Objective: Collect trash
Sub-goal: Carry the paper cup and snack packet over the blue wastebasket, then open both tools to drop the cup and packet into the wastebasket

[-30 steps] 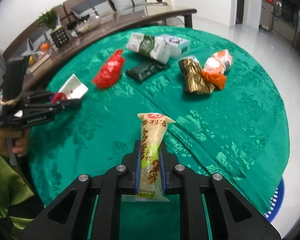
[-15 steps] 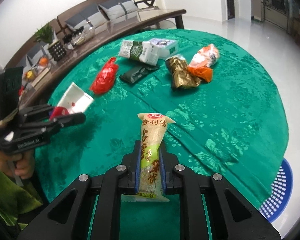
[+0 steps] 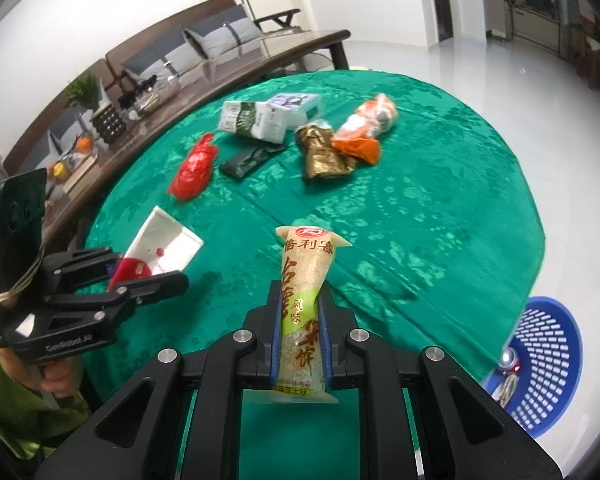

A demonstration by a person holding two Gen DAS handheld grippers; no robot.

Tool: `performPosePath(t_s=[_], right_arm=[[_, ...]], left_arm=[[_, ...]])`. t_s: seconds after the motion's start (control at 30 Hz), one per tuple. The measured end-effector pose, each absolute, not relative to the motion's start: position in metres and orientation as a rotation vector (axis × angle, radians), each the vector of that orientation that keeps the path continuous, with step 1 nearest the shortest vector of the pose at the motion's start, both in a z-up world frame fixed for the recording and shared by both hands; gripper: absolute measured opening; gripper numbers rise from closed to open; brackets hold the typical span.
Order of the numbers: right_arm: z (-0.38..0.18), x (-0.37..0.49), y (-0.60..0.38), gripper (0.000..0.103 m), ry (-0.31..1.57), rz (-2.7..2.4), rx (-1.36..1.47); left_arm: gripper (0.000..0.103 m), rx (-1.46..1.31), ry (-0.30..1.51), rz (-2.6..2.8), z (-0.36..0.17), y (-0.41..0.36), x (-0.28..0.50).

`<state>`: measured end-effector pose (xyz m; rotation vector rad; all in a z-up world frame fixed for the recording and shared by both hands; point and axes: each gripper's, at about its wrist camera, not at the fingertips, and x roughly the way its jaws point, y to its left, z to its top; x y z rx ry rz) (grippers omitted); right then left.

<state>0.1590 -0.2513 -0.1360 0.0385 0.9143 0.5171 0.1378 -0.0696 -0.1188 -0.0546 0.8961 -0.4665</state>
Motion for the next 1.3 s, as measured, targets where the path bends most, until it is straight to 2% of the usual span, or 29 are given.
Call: performPosePath(t_s=[0.33, 0.63, 0.83, 1.1, 1.17, 1.2, 1.23, 1.3], right_arm=[[-0.116, 0.159, -0.329, 0.014, 0.865, 0.429, 0.173], [-0.116, 0.163, -0.450, 0.014, 0.897, 0.183, 0.179], [-0.153, 0.178, -0.525, 0.014, 0.951, 0.052, 0.226], [-0.207, 0.189, -0.583, 0.014, 1.027, -0.016, 0.340], [-0.215, 0.190, -0.589, 0.014, 1.035, -0.014, 0.366], [-0.218, 0.191, -0.592, 0.014, 1.038, -0.013, 0.374], [-0.220, 0.191, -0.594, 0.015, 1.042, -0.015, 0.379], [-0.228, 0.193, -0.600, 0.017, 1.045, -0.016, 0.388]], left_arm=[[0.027, -0.082, 0.902, -0.570, -0.099, -0.136, 0.142], [0.027, -0.039, 0.918, -0.741, -0.097, -0.267, 0.165], [0.028, 0.010, 0.960, -0.798, -0.128, -0.357, 0.183], [0.030, 0.020, 1.042, -0.804, -0.190, -0.425, 0.211], [0.034, 0.033, 1.052, -0.805, -0.202, -0.434, 0.216], [0.038, 0.043, 1.053, -0.803, -0.207, -0.438, 0.218], [0.048, 0.054, 1.053, -0.799, -0.212, -0.442, 0.218], [0.057, 0.065, 1.048, -0.787, -0.220, -0.446, 0.219]])
